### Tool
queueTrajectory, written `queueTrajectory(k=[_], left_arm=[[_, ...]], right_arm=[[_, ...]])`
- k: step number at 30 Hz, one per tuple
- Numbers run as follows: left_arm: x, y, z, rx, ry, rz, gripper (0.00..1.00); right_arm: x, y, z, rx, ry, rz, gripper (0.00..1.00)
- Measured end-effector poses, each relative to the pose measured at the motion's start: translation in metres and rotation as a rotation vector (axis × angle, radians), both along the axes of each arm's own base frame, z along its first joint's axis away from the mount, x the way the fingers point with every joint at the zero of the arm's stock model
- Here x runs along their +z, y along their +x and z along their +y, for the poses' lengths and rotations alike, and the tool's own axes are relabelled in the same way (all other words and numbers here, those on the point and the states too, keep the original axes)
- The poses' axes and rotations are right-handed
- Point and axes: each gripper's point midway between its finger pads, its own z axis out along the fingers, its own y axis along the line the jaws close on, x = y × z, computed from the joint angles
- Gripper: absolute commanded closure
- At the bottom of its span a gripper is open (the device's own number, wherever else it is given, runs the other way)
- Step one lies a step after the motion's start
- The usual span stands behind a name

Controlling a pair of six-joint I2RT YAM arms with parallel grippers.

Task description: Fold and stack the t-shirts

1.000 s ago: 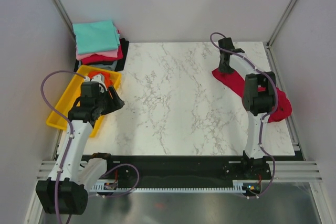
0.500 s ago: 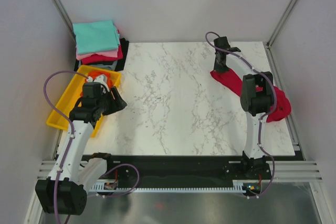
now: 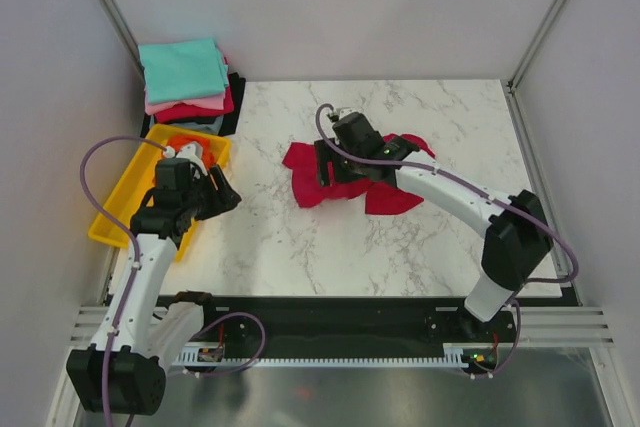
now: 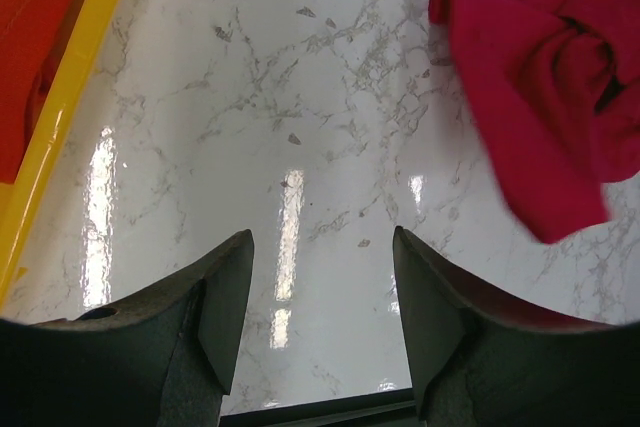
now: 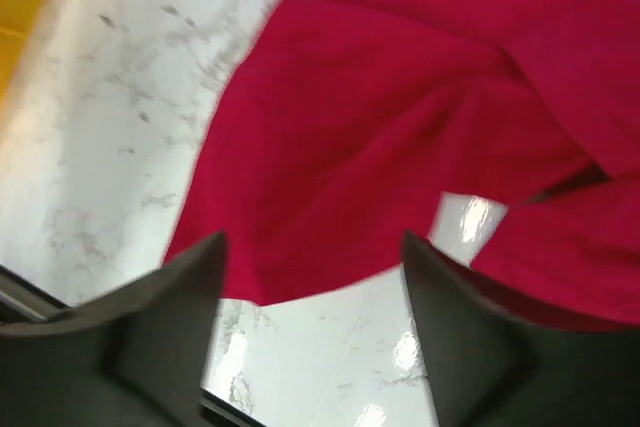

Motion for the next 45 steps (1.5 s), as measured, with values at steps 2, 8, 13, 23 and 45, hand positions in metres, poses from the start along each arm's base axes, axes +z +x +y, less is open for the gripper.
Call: queueTrajectory(k=[2,8,13,23,45], left_arm=[[-0.001,0.000,0.000,0.000,0.000,0.005,0.35],[-0.013,-0.006,-0.027,-0.085,0.006,0.051,0.36],[-0.046,-0.029,-0.078,-0.196,0.014,0.145,0.36],[-0.126,-0.040,-0.100,-0.160,0.023,0.341,0.39],[-0.143,-0.025,-0.133,-0.175,-0.112,0.304,0.98]], right_arm=[[-0.039,-0.005,-0.007,-0.004,-0.045,0.076,0.07],[-0.084,-0.005,-0.046,-0.078,-0.166,0.166,0.02],[-0.037,0.012,-0.086,-0.180,-0.103,0.064,0.02],[-0.066,-0.025,-0.186,-0.367,-0.119,0.131,0.03],[-0.106,-0.050,-0.180,-0.309,-0.075,0.217,0.09]])
